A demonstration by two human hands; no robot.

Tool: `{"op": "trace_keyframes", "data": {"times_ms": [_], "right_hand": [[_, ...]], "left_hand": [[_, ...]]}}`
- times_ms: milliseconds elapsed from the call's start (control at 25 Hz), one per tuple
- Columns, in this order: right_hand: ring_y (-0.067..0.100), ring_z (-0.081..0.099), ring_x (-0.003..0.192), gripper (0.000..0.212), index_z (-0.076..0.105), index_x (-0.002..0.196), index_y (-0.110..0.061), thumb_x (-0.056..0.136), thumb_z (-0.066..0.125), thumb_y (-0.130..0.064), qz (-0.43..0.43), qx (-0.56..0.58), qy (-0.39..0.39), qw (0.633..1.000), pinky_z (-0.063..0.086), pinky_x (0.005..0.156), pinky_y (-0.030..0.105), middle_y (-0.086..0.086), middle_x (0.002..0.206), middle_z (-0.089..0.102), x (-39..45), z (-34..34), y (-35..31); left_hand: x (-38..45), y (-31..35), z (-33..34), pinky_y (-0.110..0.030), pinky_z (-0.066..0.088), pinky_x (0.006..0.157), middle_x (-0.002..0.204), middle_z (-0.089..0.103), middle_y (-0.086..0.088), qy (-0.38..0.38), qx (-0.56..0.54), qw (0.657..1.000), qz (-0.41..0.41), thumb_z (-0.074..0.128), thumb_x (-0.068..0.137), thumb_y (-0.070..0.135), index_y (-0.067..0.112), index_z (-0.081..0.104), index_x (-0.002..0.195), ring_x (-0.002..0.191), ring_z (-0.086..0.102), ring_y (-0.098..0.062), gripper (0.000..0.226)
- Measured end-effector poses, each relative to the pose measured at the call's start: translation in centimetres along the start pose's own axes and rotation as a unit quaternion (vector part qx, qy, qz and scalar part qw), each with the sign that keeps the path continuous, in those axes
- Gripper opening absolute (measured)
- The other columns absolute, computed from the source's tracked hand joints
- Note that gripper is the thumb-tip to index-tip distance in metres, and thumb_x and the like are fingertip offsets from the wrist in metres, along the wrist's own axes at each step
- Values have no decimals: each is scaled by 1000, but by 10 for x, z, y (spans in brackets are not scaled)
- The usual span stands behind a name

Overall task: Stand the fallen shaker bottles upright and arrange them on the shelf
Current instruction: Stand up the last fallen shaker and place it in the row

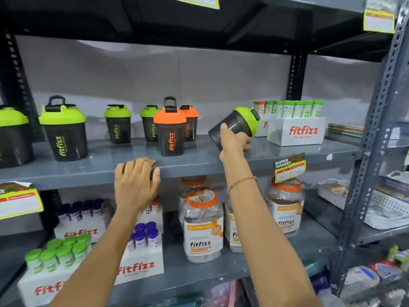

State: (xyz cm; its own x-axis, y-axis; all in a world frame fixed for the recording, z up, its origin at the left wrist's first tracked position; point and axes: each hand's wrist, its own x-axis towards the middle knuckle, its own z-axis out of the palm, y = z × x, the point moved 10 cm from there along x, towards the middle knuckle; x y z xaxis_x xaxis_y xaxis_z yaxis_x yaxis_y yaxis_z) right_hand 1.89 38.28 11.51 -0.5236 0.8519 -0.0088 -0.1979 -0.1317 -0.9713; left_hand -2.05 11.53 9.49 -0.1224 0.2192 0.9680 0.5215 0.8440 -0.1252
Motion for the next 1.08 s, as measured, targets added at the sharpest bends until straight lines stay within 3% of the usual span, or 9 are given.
{"op": "trace_keyframes", "data": {"times_ms": [200,440,680,1080], "right_hand": [[38,30,129,86,13,144,2,85,67,-29,-149,10,-38,988,30,111,43,20,137,26,-100,37,3],[32,16,144,87,6,149,0,88,64,-19,-254,-95,-213,939,14,120,43,18,150,17,-176,137,13],[31,28,142,88,10,148,0,83,67,-11,-196,-197,-278,919,26,117,43,15,154,28,-136,219,26],[26,20,146,102,-24,146,-6,91,61,-12,-108,-213,-324,915,22,115,35,12,160,12,-128,226,47]], "left_hand": [[-2,-34,-13,-39,39,84,105,67,-10,-60,-16,998,7,34,99,30,5,64,104,94,60,-29,39],[-16,-125,-38,-40,38,80,99,67,-11,-92,57,993,-37,34,99,34,6,64,99,88,60,-32,40],[-21,-141,-40,-38,34,78,98,66,-9,-88,38,995,-14,33,98,32,7,64,99,87,59,-31,40],[-25,-145,-41,-37,34,79,98,67,-10,-51,17,999,-3,35,98,32,6,64,100,84,59,-30,39]]}}
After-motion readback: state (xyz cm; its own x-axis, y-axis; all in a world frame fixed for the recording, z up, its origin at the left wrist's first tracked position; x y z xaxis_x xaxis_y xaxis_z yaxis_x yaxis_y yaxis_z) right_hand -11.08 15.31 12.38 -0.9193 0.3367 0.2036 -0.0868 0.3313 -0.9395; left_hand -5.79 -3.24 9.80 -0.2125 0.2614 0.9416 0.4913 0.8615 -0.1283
